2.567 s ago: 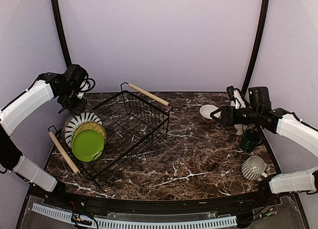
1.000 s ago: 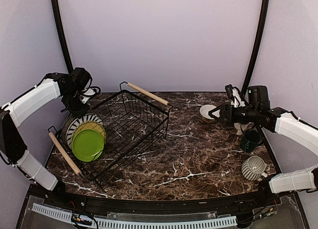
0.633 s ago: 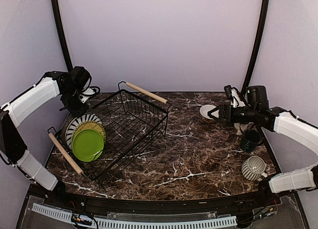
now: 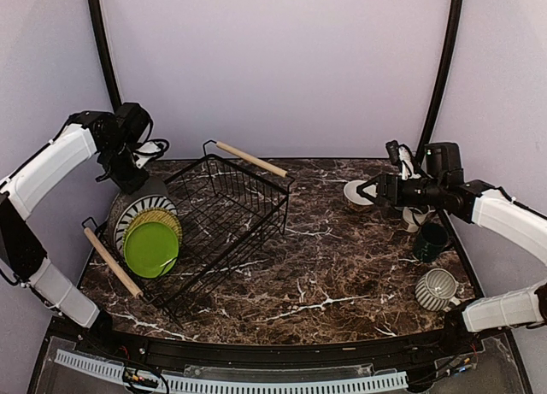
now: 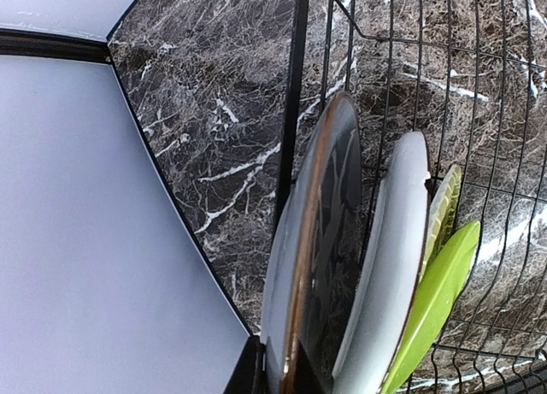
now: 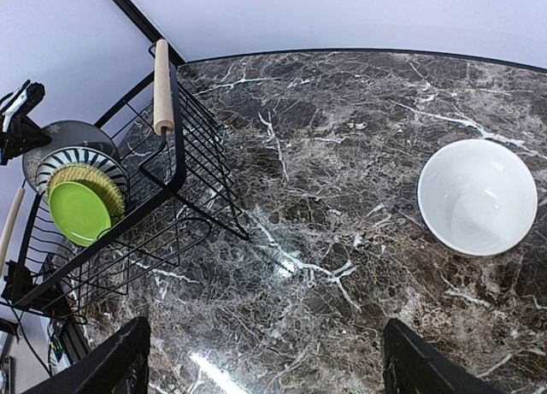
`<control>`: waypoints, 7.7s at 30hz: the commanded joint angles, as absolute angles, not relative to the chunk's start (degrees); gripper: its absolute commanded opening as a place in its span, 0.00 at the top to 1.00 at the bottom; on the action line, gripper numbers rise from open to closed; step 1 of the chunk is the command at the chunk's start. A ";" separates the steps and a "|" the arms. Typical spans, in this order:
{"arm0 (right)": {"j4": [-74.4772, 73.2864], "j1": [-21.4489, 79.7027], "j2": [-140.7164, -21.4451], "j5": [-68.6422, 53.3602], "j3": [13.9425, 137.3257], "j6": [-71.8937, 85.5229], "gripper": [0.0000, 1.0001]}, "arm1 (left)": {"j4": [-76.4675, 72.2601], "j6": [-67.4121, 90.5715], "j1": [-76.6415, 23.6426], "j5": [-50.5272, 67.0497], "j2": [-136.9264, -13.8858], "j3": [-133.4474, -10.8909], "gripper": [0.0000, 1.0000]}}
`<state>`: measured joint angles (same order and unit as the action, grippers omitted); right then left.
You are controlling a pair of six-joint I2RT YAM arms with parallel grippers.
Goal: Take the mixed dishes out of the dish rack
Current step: Grab the plate from the dish rack, then pass from the left arm to the right, then place the plate at the center of the board.
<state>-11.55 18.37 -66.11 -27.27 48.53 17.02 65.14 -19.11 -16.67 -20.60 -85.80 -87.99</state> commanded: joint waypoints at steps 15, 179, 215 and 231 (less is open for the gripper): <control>-10.04 18.54 -66.11 -28.37 50.27 18.92 0.10 | 57.68 -20.79 -16.44 -26.26 -76.38 -94.70 0.99; -18.68 2.19 -63.52 -28.45 36.05 36.68 0.10 | 32.36 15.02 -36.49 -10.02 -64.88 -70.57 0.01; -17.52 2.63 -60.42 -38.47 40.97 31.03 0.01 | 50.28 -0.85 -9.58 -5.04 -75.08 -71.71 0.23; -16.77 2.63 -60.93 -38.62 40.46 30.99 0.01 | 48.51 -3.78 -8.26 3.57 -76.85 -69.97 0.39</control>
<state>-19.25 2.33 -60.38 -37.76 39.86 31.33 48.62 -2.70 -8.51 -0.82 -79.00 -71.22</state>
